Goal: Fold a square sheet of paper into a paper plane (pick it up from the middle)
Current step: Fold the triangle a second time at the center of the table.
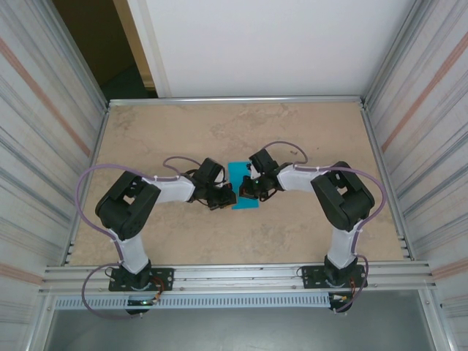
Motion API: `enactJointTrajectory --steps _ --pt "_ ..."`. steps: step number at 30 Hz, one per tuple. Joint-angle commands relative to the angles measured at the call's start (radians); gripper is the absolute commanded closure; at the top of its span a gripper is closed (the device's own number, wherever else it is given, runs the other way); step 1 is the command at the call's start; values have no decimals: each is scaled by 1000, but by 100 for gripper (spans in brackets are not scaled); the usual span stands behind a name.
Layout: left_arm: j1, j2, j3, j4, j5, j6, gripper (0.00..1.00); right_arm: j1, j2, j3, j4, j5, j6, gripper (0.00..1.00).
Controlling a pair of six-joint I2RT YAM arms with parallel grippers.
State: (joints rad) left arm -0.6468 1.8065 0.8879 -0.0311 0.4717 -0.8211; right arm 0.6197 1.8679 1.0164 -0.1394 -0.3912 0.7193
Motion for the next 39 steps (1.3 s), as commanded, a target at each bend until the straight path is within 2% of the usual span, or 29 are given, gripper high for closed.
enactJointTrajectory --steps 1,9,13,20,25,32,34,39 --pt "6 46 -30 -151 -60 -9 100 -38 46 8 -26 32 -4 100" --pt "10 48 -52 -155 -54 -10 100 -246 51 7 -37 31 -78 100" --pt "10 40 -35 -140 -38 4 100 -287 32 29 -46 20 -88 100" --pt "11 -23 116 -183 8 59 97 -261 -101 -8 6 -64 11 99" --pt "12 -56 184 -168 -9 69 89 -209 -172 -75 23 -28 79 78" --pt "40 13 180 -118 -44 69 85 -171 -198 -142 70 -24 165 59" --pt "50 27 183 -107 -52 70 85 -162 -189 -147 81 -28 179 57" --pt "56 69 192 -83 -62 58 85 -139 -167 -144 110 -39 211 58"
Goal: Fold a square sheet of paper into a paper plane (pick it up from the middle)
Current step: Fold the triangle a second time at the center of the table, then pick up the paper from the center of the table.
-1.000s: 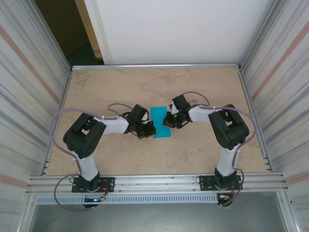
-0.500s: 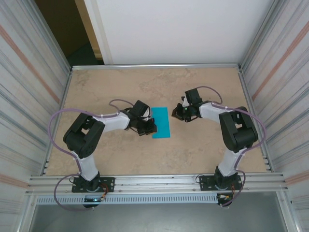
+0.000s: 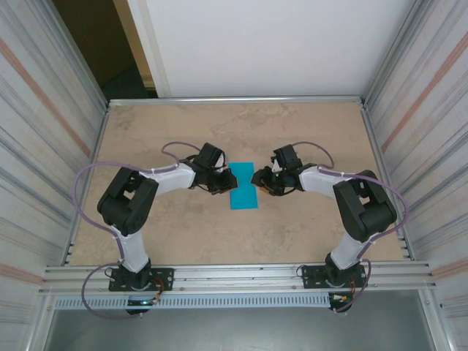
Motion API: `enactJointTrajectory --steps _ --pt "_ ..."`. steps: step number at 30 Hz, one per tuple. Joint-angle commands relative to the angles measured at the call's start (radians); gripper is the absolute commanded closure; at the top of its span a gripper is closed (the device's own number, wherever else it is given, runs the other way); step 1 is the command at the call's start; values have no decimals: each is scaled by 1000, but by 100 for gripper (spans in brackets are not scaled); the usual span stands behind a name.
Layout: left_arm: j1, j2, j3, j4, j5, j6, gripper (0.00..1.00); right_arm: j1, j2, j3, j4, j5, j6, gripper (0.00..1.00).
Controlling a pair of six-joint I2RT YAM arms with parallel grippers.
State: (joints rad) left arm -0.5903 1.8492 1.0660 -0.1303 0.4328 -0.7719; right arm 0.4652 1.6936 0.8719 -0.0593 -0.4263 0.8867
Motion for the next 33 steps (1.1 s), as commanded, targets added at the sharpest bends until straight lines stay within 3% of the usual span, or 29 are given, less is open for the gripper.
enactJointTrajectory --steps 1,13,26,33 --pt "2 32 11 8 -40 4 85 20 9 4 30 -2 47 58" --pt "17 65 -43 -15 -69 -63 85 43 56 15 54 -11 109 60" --pt "31 68 -94 22 -46 -96 85 61 122 46 77 -25 133 76" --pt "33 73 -91 23 -39 -97 85 62 127 51 87 -32 139 79"
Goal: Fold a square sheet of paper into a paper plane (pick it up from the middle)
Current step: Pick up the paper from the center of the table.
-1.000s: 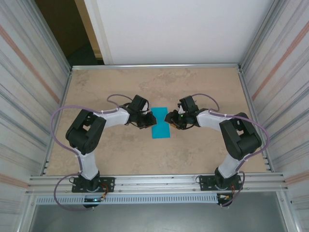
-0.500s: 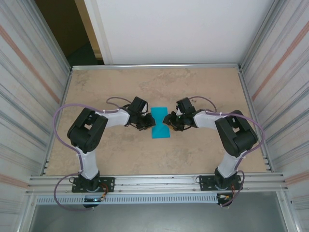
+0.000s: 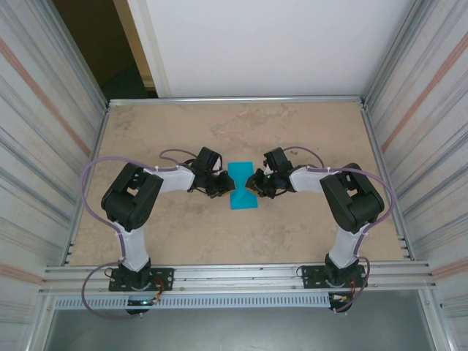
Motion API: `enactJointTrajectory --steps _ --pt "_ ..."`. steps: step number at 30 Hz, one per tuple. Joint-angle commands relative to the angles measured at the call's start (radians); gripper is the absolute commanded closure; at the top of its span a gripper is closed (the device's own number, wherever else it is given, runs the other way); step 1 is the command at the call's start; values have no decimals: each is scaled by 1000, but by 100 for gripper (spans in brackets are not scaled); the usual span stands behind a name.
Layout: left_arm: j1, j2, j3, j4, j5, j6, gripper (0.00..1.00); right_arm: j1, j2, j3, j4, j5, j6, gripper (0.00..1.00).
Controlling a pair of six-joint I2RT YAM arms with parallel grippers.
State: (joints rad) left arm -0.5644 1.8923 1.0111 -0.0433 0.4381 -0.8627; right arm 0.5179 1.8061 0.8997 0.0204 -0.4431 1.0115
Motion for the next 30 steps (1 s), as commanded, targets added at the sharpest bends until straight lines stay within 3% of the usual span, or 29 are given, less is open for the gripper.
enactJointTrajectory --steps 1,12,30 --pt "6 30 -36 -63 -44 -6 85 9 15 21 12 -19 17 79" --pt "8 21 -42 -66 -59 -13 85 3 -33 -58 64 33 108 78" --pt "21 -15 -39 -66 -50 -17 85 8 -4 -99 240 -34 150 85"
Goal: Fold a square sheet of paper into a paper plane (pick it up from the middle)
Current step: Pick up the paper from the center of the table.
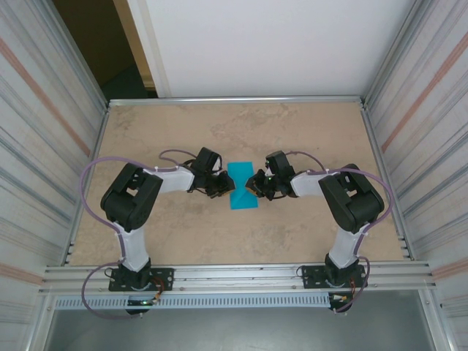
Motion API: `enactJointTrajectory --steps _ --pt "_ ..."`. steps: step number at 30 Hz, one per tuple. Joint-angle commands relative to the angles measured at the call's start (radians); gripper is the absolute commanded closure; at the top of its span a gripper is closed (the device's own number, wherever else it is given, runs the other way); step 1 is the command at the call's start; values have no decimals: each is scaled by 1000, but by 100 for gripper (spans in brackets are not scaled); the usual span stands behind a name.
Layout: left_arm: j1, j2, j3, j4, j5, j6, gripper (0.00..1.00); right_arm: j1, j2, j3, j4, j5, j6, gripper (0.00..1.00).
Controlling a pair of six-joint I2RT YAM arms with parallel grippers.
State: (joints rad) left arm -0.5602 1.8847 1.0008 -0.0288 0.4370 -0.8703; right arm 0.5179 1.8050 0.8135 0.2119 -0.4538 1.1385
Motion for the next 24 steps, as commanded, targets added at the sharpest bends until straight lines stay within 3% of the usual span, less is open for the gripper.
enactJointTrajectory --steps 1,5,15,20,24 --pt "17 -12 -27 -80 -47 -8 84 8 -2 -17 58 -26 23 86" --pt "27 -39 -19 -78 -33 -6 82 8 -2 -25 78 -20 23 91" --pt "143 -354 -117 -51 -18 26 68 -2 -119 30 77 16 -137 100" --pt "192 -491 -200 100 57 -25 48 -43 -220 65 112 -42 -172 100" --pt "194 -543 -214 241 132 -68 25 -77 -273 107 148 -135 -150 100"
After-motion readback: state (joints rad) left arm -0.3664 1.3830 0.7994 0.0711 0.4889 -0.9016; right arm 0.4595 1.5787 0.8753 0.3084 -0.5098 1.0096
